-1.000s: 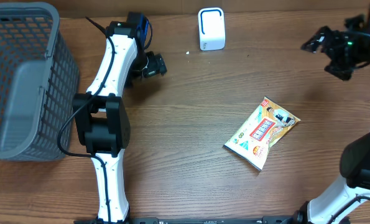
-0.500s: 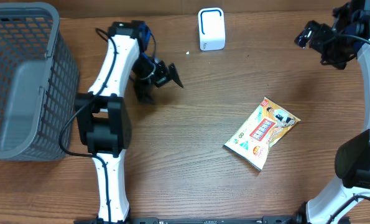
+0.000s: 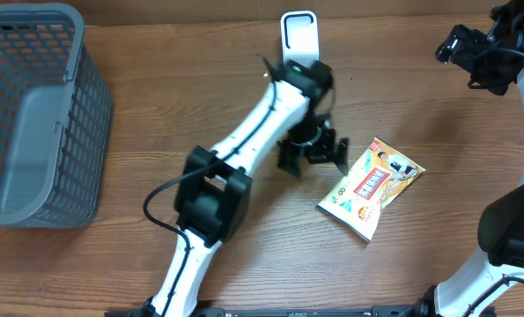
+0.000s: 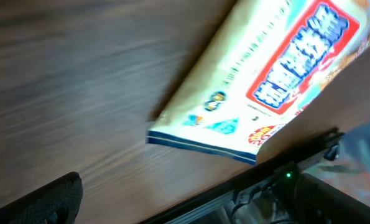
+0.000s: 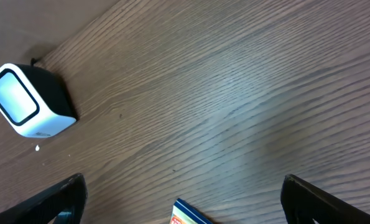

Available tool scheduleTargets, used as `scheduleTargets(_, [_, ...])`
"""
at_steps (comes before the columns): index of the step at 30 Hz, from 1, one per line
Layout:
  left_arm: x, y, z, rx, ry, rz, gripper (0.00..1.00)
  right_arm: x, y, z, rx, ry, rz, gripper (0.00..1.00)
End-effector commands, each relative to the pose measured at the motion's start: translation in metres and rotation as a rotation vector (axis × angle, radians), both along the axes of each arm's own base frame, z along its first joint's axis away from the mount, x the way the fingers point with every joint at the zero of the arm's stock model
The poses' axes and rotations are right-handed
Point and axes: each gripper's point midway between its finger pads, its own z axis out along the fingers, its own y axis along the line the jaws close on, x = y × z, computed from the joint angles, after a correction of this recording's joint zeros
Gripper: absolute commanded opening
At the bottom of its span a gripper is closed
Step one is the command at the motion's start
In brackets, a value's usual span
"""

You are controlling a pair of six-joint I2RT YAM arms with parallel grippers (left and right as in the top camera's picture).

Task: Scan the item barcode
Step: 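Lower the left gripper onto the yellow snack pouch and grasp its edge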

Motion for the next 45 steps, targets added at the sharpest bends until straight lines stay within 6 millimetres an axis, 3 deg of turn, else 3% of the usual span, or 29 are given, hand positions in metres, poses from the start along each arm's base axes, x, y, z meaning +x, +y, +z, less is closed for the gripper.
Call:
scheduleTargets(1, [-0.003,-0.005,-0.01,0.059,-0.017,0.03,1.0,0.0,-0.004,-0.001,-0.015,0.0,-0.006,1.0])
scheduleTargets(8, [-0.022,-0.008,-0.048,0.026,0.038,-0.003,1.0,0.0,-0.004,-0.001,-0.015,-0.001,-0.006,1.0])
scheduleTargets(14, [-0.039,-0.038,-0.05,-0.224,0.1,-0.074,1.0,0.0,-0.004,-0.001,-0.015,-0.001,-0.006,1.0])
scheduleTargets(18, [-0.04,-0.039,-0.053,-0.21,0.086,-0.084,1.0,0.0,-0.004,-0.001,-0.015,-0.001,-0.006,1.0])
scheduleTargets(20, [-0.035,-0.034,-0.06,-0.134,0.062,-0.051,0.95,0.0,-0.004,-0.001,-0.015,-0.001,-0.006,1.0])
scheduleTargets(24, [-0.026,-0.02,-0.075,0.042,0.012,0.047,1.0,0.0,-0.004,-0.001,-0.015,0.0,-0.006,1.0])
scheduleTargets(29, [-0.019,-0.031,-0.077,0.013,-0.035,0.052,0.79,0.0,-0.004,-0.001,-0.015,-0.001,-0.006,1.0])
scheduleTargets(32, [-0.018,-0.038,-0.077,-0.005,-0.039,0.064,0.81,0.0,-0.004,-0.001,-0.015,-0.001,-0.006,1.0])
scheduleTargets(34, [-0.022,-0.043,-0.075,-0.025,-0.031,0.052,0.9,0.0,-0.004,-0.001,-0.015,-0.001,-0.006,1.0])
scheduleTargets(36, [-0.025,-0.046,-0.075,-0.031,-0.028,0.046,0.9,0.0,-0.004,-0.001,-0.015,-0.001,-0.006,1.0])
scheduleTargets(40, [-0.024,-0.053,-0.076,-0.038,-0.059,0.03,0.82,0.0,-0.004,-0.001,-0.015,-0.001,-0.006,1.0])
scheduleTargets(45, [-0.021,-0.054,-0.079,-0.036,-0.08,0.029,0.56,0.0,-0.004,-0.001,-0.015,-0.001,-0.006,1.0])
